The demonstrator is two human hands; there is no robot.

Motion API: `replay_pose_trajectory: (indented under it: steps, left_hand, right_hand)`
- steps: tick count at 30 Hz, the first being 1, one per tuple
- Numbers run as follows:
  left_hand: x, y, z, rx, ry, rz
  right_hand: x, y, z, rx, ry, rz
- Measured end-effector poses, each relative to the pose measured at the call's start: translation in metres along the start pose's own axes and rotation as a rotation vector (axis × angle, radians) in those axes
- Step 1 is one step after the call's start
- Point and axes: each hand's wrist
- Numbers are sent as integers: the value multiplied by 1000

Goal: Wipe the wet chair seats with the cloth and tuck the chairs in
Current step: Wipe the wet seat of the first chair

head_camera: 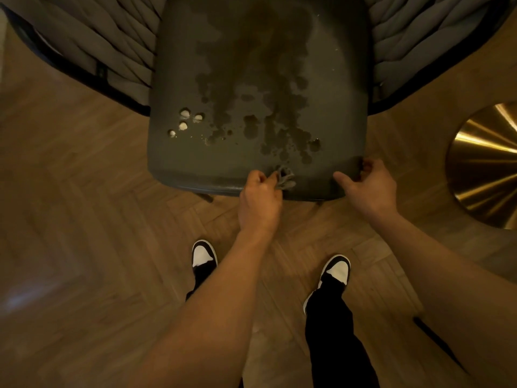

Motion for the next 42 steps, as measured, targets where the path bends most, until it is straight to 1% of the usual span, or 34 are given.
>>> replay_pose_trajectory:
  steps: [4,12,17,19,21,22,23,27,32,35,39,42]
  left_hand:
    - [-23,11,-39,-61,42,58]
    - [-82,23,-117,-142,129,177]
    - [-117,31,-163,-228,221,193]
    - [-128,34,-178,-304,248,237]
    - [-138,37,-189,-445,232,287]
    - [-141,38,-193,-488,217,302]
    - [-142,40,-193,-486,196,303]
    - [-132,44,-178,-310,132,214]
    - [-117,34,-164,-269,134,211]
    - [-109,32,-153,-236,113,181]
    - [-86,28,-116,-169,62,138]
    - [-60,24,-79,-126,21,88]
  right_hand:
    - [5,3,-3,11,-25,38]
    - [6,7,-4,44,-82,60]
    - [7,6,-5,61,-79,64]
    - [7,6,-6,68,-71,63]
    - [6,5,-6,74,-63,62]
    - [6,5,-7,78,-60,59]
    - [6,5,-6,82,-52,56]
    - [6,6,-5,88,-18,49]
    - [3,6,-2,91,52,21]
    - [0,5,0,101,124,13]
    - [-5,6,5,117,219,25]
    - [-9,7,8,126,305,-8]
Point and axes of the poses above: each hand's wrist, its own y-axis towards the middle knuckle, its own x-axis out of the palm, z = x × y, and after that the axes turned 5 degrees about -z, right-handed
